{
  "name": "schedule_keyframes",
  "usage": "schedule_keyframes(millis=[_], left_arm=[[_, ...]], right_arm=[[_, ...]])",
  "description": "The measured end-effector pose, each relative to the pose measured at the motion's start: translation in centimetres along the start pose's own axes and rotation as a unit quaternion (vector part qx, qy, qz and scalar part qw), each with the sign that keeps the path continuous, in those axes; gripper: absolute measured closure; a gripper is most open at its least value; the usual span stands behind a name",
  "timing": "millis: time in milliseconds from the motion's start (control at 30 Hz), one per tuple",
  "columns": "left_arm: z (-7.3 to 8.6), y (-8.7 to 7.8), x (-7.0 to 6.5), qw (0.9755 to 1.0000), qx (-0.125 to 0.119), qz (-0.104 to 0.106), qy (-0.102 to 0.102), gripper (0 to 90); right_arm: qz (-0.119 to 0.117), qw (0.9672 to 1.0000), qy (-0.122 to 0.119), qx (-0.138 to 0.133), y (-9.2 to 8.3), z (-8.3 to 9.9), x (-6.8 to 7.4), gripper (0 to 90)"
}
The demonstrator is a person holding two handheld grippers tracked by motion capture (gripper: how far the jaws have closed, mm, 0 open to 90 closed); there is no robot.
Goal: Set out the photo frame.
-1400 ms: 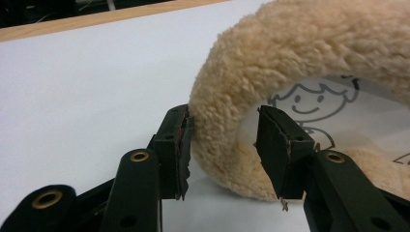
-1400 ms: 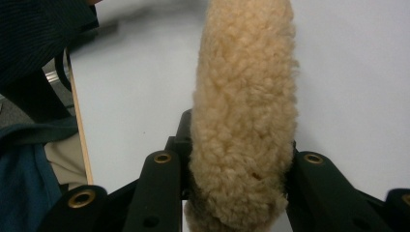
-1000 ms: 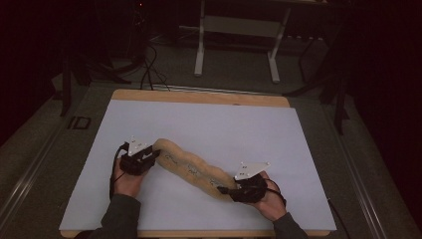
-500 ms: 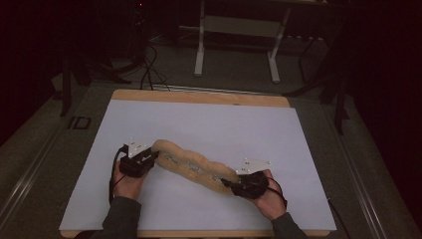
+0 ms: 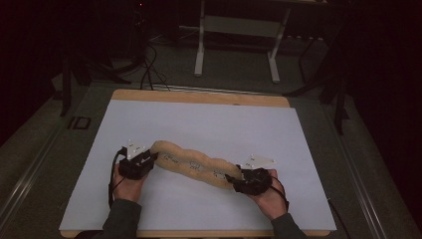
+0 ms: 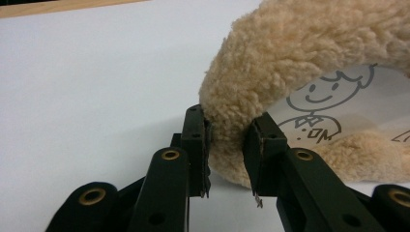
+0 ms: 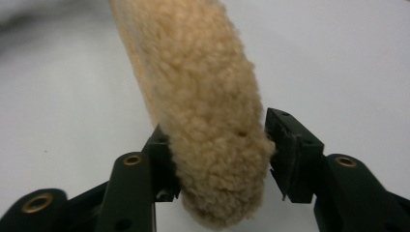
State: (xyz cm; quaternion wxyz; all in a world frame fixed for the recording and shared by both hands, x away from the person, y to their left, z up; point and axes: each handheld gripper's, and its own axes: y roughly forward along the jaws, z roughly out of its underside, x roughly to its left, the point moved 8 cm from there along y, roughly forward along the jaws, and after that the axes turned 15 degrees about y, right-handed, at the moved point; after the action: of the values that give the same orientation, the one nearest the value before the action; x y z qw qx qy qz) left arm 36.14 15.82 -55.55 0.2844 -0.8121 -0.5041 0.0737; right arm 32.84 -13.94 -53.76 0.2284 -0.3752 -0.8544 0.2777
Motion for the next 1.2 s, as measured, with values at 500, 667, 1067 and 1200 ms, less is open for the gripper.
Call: schedule_keyframes(millis=[500,667,1067,1200], left_arm=[[0.4,-1.1,-0.8,0.9997,0.01,-0.013,-0.019,72.8],[0.3,-1.2,-1.0,0.9996,0.01,-0.017,-0.02,73.0],[0.1,-1.1,-1.6,0.9996,0.008,-0.017,-0.02,73.0],[-0.2,-1.0,-1.6,0.9995,0.005,-0.022,-0.023,73.0]], right_arm=[[0.037,0.9988,0.032,0.003,0.1,0.0,-1.0,56.5],[0.044,0.998,0.046,0.0,0.0,-0.1,-1.3,59.9],[0.058,0.9965,0.058,-0.014,-0.2,-0.6,-2.3,62.4],[0.059,0.9961,0.063,-0.019,-0.4,-1.0,-2.5,62.0]])
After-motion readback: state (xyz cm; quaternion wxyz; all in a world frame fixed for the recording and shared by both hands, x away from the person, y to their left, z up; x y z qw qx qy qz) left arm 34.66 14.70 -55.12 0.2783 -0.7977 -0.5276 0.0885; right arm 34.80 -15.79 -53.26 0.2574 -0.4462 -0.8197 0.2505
